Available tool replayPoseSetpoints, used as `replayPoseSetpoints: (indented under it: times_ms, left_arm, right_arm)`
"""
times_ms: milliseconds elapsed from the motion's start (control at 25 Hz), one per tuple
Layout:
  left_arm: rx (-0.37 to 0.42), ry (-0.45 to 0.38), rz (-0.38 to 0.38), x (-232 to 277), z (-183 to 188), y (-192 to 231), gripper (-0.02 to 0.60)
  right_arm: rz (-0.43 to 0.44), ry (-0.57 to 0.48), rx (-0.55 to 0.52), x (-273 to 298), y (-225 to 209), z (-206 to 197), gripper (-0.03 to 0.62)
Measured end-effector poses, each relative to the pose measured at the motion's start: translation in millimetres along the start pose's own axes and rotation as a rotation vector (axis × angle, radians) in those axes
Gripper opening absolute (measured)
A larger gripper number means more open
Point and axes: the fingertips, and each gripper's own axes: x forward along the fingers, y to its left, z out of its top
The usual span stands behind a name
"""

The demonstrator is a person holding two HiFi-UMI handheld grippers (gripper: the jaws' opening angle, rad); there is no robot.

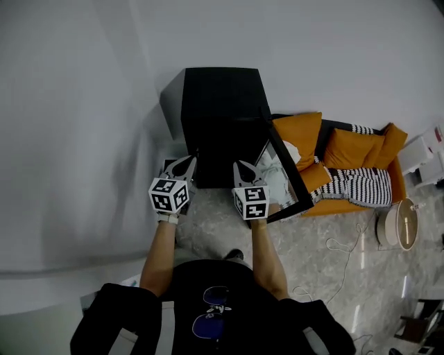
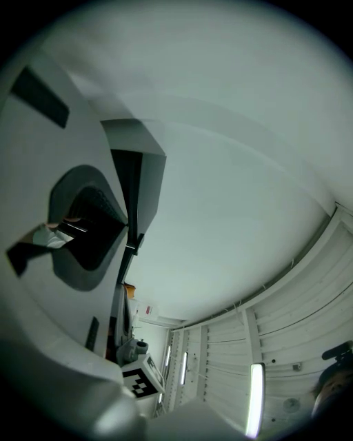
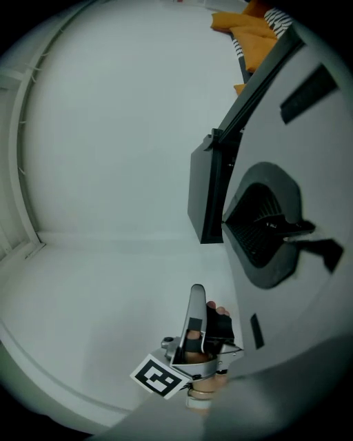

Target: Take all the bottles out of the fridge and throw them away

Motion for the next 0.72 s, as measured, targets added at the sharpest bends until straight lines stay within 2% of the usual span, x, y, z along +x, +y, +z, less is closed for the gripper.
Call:
replayPoseSetpoints:
  times_ms: [160, 360, 720]
  left_arm:
    - [0.003, -0.025, 0.035, -17.8, -7.1, -32.6, 0.0]
    - [0.006, -0.041, 0.074, -41.2, -12.4, -61.9, 0.0]
    - [0.029, -0.052, 0.114, -83.0, -7.4, -63.7, 0.0]
  right_arm:
    - [0.063, 0.01, 0.021, -25.1, -8.0, -16.6, 0.008]
    - [0.115, 0.009, 0.011, -51.7, -8.4, -18.9, 0.008]
    - [0.152, -0.008, 0.034, -72.4, 9.3, -15.0, 0.008]
